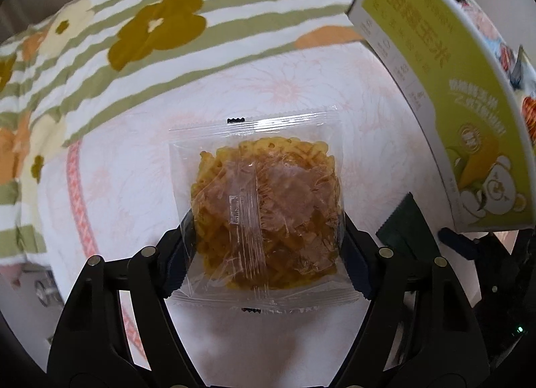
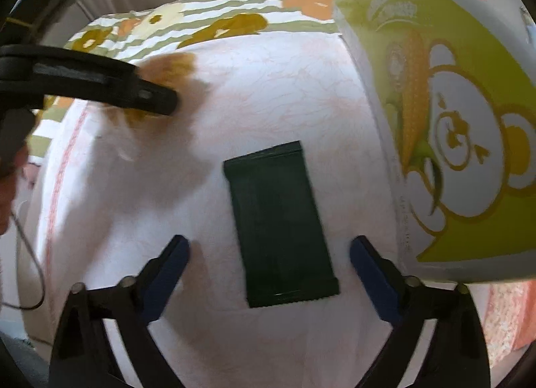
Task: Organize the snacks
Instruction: 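Grasp the waffle packet with the left tool while the right tool grasps the dark green bar, then carry both items over the box and open both tools to release them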
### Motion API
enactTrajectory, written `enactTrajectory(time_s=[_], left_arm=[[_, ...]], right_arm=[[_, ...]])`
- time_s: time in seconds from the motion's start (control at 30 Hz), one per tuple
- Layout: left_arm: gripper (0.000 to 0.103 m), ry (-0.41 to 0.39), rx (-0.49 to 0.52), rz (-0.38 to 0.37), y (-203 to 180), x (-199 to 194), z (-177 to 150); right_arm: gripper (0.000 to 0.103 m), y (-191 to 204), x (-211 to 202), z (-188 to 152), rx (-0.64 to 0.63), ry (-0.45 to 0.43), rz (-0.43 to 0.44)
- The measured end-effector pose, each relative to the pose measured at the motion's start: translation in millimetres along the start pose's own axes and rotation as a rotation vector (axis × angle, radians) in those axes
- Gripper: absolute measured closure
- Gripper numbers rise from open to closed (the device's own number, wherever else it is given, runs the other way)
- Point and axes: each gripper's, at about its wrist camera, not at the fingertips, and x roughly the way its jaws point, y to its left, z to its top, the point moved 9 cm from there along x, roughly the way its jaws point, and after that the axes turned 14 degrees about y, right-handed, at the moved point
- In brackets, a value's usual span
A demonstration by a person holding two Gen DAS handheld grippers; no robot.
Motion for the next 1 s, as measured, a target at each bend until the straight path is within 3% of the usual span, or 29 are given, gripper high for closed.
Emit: enactTrajectory(time_s=[0.07, 0.1, 0.33, 0.63, 0.87, 1.0], left_arm=[[0.029, -0.017, -0.021, 0.007, 8, -7, -6], [0.029, -0.021, -0.029, 0.006, 10, -9, -9], [0.029, -0.053, -0.083, -0.021, 26, -27, -32], [0.029, -0.216, -0.074, -0.029, 24, -112, -27], [0.029, -0.335, -0.042, -0.012, -12, -179, -9], [0.029, -0.373, -0.026, -0.021, -52, -198, 3]], right_arm=[[0.059, 3, -6, -1, -0.036, -0.026, -0.015], [0.060, 6, -7, -1, -0.056, -0.027, -0.027], [0.061, 21, -22, -1, -0.107, -0.078, -0.016], [0.061, 29, -117, 23, -0.074, -0.236, 0.082], [0.061, -7, -194, 33, -0.015, -0.351, 0.169], [0.061, -52, -221, 47, -0.013, -0.387, 0.175]])
